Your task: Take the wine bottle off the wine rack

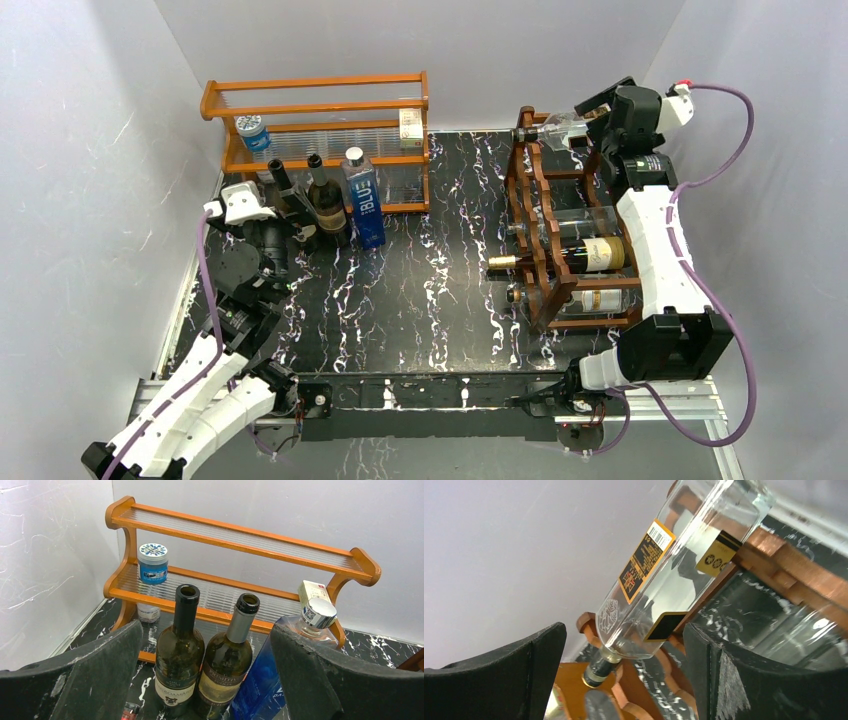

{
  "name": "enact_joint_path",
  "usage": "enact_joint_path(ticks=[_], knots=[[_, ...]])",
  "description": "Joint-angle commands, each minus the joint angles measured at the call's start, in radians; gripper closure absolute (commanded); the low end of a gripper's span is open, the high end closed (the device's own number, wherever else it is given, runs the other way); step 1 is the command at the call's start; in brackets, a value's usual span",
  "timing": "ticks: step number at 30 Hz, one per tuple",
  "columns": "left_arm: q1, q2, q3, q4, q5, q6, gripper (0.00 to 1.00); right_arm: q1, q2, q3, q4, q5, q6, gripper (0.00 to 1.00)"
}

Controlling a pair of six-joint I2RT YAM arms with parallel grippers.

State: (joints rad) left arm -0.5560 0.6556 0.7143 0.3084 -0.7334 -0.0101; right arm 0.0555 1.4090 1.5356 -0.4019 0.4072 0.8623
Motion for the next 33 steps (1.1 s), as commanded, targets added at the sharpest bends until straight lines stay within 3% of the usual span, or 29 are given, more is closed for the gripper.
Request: enact_joint_path(ticks=[1, 18, 33], knots=[[-0.005, 0.003, 0.024, 0.030, -0.007, 0.009, 0.02, -0.010, -0.009, -0.029, 0.069, 0.024, 0.239, 0.02], [-0.005, 0.021, 0.023, 0.028, 0.001, 0.003, 0.02, -0.034, 0.044, -0.187, 0.213, -0.017, 0.333, 0.02], [-0.012, 0.038, 0.027, 0.018, 0.003, 0.001, 0.02, -0.047, 0.112, -0.262, 0.438, -0.087, 0.385, 0.02]])
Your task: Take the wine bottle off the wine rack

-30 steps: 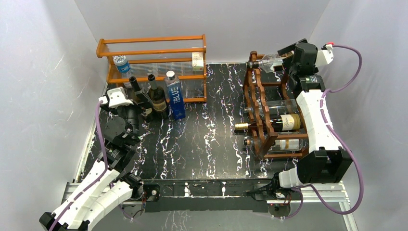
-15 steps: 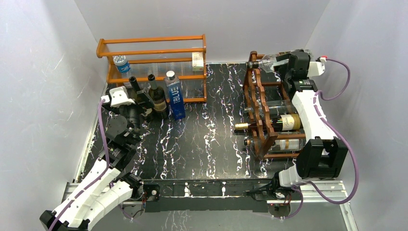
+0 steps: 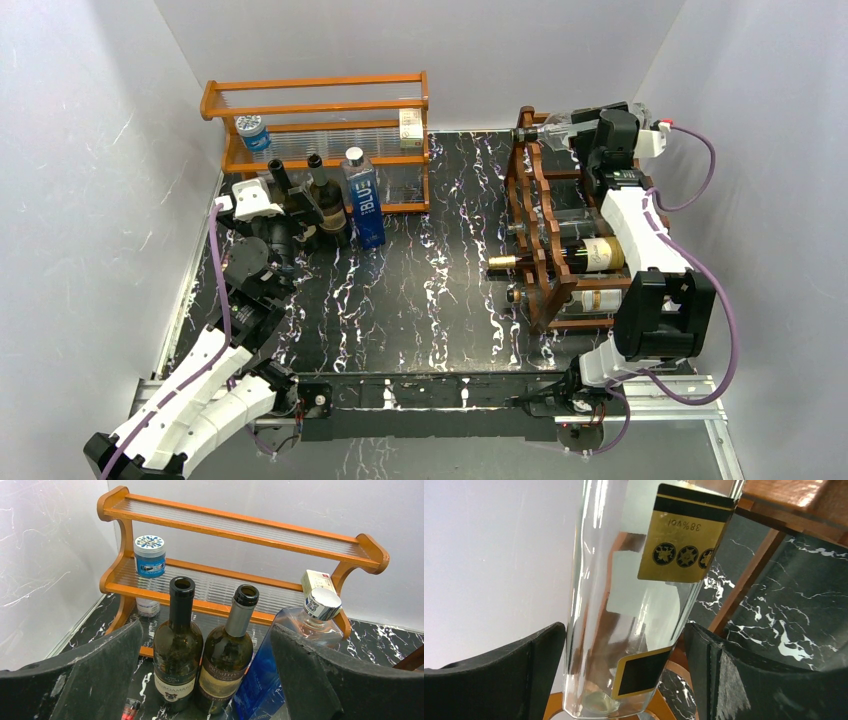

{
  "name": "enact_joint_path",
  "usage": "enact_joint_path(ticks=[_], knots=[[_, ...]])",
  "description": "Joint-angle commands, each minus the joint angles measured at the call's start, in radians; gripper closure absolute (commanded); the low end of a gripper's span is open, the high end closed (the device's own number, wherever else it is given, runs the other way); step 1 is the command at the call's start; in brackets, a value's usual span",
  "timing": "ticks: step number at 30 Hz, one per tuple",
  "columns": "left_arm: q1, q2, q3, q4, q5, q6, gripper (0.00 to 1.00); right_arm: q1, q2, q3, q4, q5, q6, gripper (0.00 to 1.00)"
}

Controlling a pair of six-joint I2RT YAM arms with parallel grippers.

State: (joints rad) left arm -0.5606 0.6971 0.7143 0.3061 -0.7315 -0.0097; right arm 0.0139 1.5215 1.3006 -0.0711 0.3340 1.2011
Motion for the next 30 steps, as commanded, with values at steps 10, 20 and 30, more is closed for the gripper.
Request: enact_joint_path(ticks=[10, 20, 30], knots=[[-0.009, -0.001, 0.028, 0.018, 0.002, -0.001, 0.02, -0.006, -0.009, -0.065, 0.168, 0.018, 0.104, 0.17], [-0.009, 0.011, 0.031, 0.015, 0.007, -0.002, 0.02, -0.006, -0.066, -0.153, 0.317, 0.001, 0.162, 0.53], [-0.009, 0.021, 0.037, 0.004, 0.020, -0.013, 0.02, -0.006, -0.152, -0.182, 0.424, -0.012, 0.144, 0.94]])
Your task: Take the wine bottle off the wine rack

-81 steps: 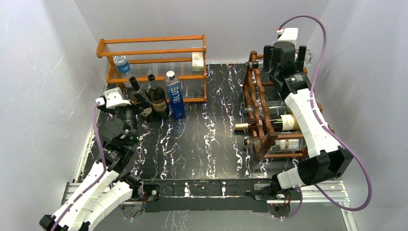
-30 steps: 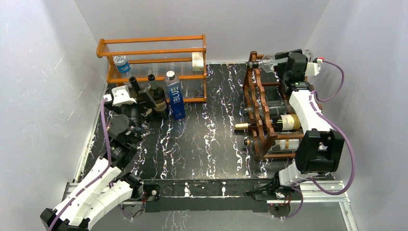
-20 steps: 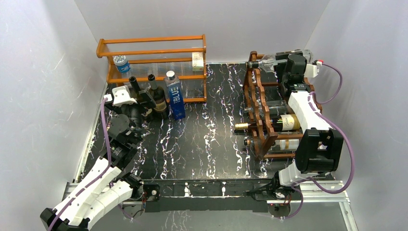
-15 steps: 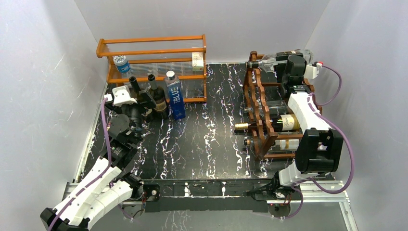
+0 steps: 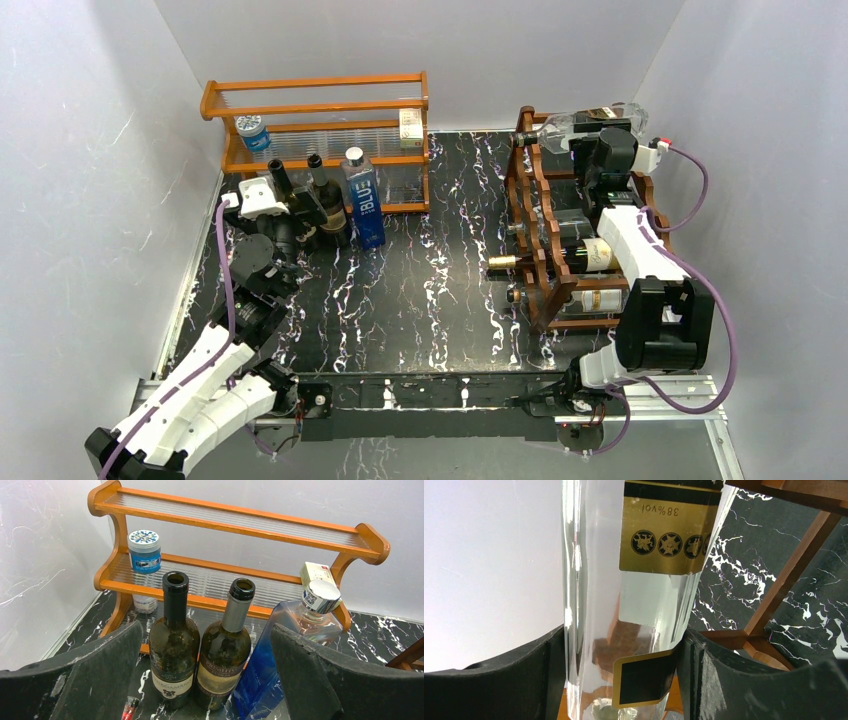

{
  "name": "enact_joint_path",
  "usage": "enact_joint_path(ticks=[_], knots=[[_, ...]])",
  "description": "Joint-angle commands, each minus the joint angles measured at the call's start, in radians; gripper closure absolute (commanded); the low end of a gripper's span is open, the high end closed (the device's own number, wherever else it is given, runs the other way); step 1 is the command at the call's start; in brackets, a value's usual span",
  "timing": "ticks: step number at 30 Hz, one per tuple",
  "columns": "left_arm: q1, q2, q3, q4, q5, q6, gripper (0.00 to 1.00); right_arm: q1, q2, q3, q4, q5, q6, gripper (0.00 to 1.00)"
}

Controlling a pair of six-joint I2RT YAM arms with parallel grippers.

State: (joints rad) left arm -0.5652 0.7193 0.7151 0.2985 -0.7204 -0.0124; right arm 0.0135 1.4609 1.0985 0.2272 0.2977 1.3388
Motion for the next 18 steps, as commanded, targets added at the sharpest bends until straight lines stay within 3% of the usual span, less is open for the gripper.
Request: enact_joint_path(ticks=[1, 18], knots=[[-0.005, -0.001, 0.037, 0.013, 0.010, -0.011, 0.02, -0.006, -0.100, 0.013, 0.132, 0.034, 0.015, 0.97], [-0.005, 0.047, 0.043, -0.011, 0.017, -0.039, 0.02, -0.006, -0.259, 0.019, 0.089, -0.104, -0.079, 1.00]])
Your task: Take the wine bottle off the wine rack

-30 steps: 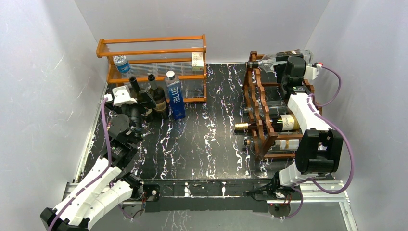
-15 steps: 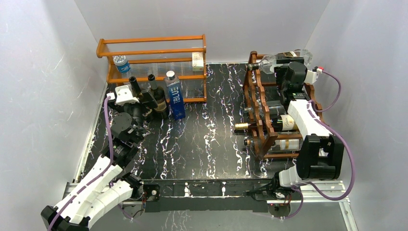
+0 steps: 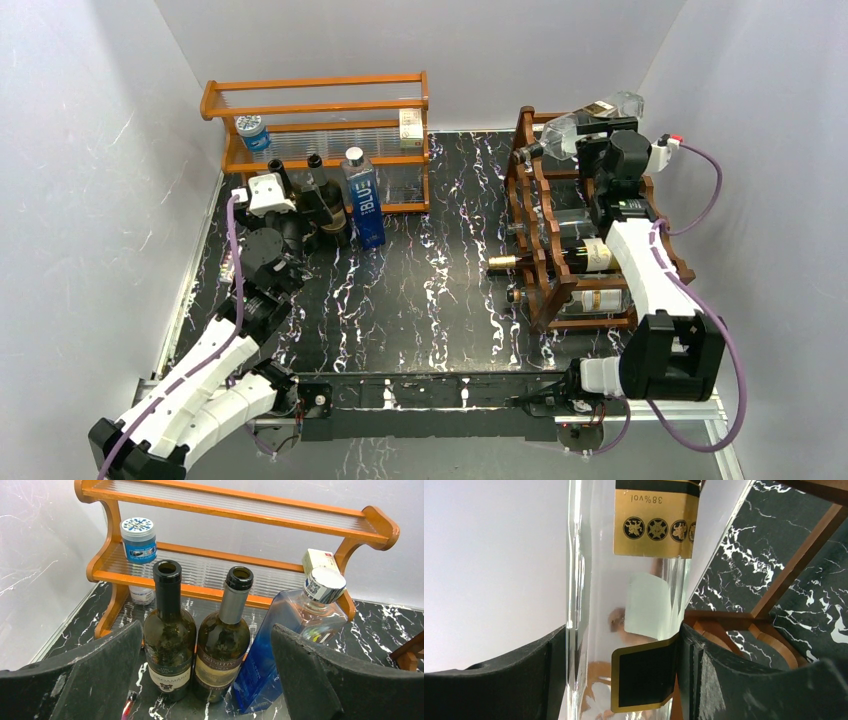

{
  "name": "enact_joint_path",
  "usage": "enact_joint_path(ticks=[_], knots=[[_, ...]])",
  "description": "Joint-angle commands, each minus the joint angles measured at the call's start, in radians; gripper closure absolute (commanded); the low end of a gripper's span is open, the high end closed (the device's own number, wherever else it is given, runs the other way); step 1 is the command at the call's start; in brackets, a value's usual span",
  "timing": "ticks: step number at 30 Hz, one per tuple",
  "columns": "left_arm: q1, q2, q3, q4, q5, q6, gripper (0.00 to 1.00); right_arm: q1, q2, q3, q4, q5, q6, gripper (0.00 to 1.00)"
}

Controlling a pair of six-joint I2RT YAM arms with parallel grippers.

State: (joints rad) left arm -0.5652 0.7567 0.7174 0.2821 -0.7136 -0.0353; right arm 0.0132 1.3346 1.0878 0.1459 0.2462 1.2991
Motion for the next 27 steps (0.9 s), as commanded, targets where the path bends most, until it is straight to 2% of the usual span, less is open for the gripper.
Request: enact_joint_path(ticks=[1, 9, 12, 15, 22, 27], knots=[[-0.005, 0.014, 0.043, 0.004, 0.012, -0.018, 0.02, -0.005, -0.150, 0.020, 0.163, -0.060, -0.032, 1.00], [-0.004, 0.033, 0.055, -0.019, 0.059, -0.016, 0.02, -0.006, -0.250, -0.009, 0.122, -0.176, 0.049, 1.00], [-0.004, 0.043, 0.087, -0.055, 0.160, -0.030, 0.02, -0.003, -0.260, 0.004, 0.111, -0.262, 0.093, 1.00], [-0.004, 0.079, 0.203, -0.220, 0.295, -0.116, 0.02, 0.018, -0.268, 0.012, 0.099, -0.315, 0.116, 1.00], [-0.005, 0.121, 0.421, -0.581, 0.610, -0.302, 0.02, 0.249, -0.244, 0.008, 0.104, -0.238, 0.081, 1.00], [-0.005, 0.146, 0.445, -0.651, 0.862, -0.483, 0.02, 0.462, -0.188, -0.004, 0.148, -0.150, 0.055, 1.00]])
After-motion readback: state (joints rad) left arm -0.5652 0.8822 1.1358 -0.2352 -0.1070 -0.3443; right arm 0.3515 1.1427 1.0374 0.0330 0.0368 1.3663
